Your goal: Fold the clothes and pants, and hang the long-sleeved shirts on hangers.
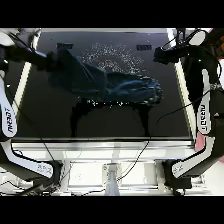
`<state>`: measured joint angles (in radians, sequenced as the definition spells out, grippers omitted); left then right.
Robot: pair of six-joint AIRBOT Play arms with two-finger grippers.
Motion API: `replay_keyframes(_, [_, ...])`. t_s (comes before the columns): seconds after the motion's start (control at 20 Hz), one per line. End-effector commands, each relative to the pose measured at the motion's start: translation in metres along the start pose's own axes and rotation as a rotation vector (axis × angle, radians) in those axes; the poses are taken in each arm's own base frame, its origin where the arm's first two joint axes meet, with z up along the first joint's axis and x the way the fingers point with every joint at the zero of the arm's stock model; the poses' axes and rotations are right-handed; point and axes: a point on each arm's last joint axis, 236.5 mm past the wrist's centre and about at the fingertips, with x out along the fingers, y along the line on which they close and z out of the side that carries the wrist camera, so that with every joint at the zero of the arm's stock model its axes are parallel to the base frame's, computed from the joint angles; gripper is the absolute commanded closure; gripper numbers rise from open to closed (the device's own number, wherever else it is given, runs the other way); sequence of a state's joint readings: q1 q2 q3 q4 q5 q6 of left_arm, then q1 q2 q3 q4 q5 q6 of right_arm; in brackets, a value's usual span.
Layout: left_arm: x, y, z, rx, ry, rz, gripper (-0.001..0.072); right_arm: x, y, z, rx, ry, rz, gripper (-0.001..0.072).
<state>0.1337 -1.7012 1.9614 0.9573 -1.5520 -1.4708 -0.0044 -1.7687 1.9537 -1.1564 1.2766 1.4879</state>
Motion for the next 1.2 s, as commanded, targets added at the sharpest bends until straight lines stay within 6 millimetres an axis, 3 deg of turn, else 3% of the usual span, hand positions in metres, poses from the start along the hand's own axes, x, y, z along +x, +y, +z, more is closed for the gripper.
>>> replay_keyframes(0.0, [-0.047, 0.008, 0.005, -0.084, -0.043, 0.165, 0.0675, 0.007, 0.026, -0.015, -0.054, 0.055, 0.027, 0.0659])
replay_keyframes(0.15, [-0.046, 0.044, -0.033, -0.141, 0.11, 0.306, 0.0675, 0.017, 0.059, -0.021, -0.111, 0.068, 0.056, 0.0658])
replay_keyframes(0.3, [-0.044, 0.083, -0.043, -0.178, 0.146, 0.447, 0.0674, 0.025, 0.086, -0.023, -0.153, 0.054, 0.079, 0.0658])
replay_keyframes(0.4, [-0.04, 0.093, -0.055, -0.196, 0.21, 0.482, 0.0674, 0.032, 0.103, -0.025, -0.179, 0.049, 0.095, 0.0658])
replay_keyframes(0.6, [-0.019, 0.088, -0.057, -0.175, 0.256, 0.475, 0.0674, 0.054, 0.144, -0.03, -0.228, 0.018, 0.134, 0.0658])
replay_keyframes(0.75, [0.001, 0.078, -0.056, -0.139, 0.276, 0.46, 0.0673, 0.067, 0.204, -0.043, -0.272, -0.015, 0.221, 0.0658])
replay_keyframes(1.0, [0.013, 0.03, -0.034, -0.051, 0.194, 0.34, 0.0673, 0.074, 0.308, -0.052, -0.412, -0.185, 0.308, 0.0659])
replay_keyframes(1.15, [0.019, 0.003, -0.008, -0.023, 0.076, 0.239, 0.0673, 0.084, 0.346, -0.072, -0.424, -0.199, 0.359, 0.066])
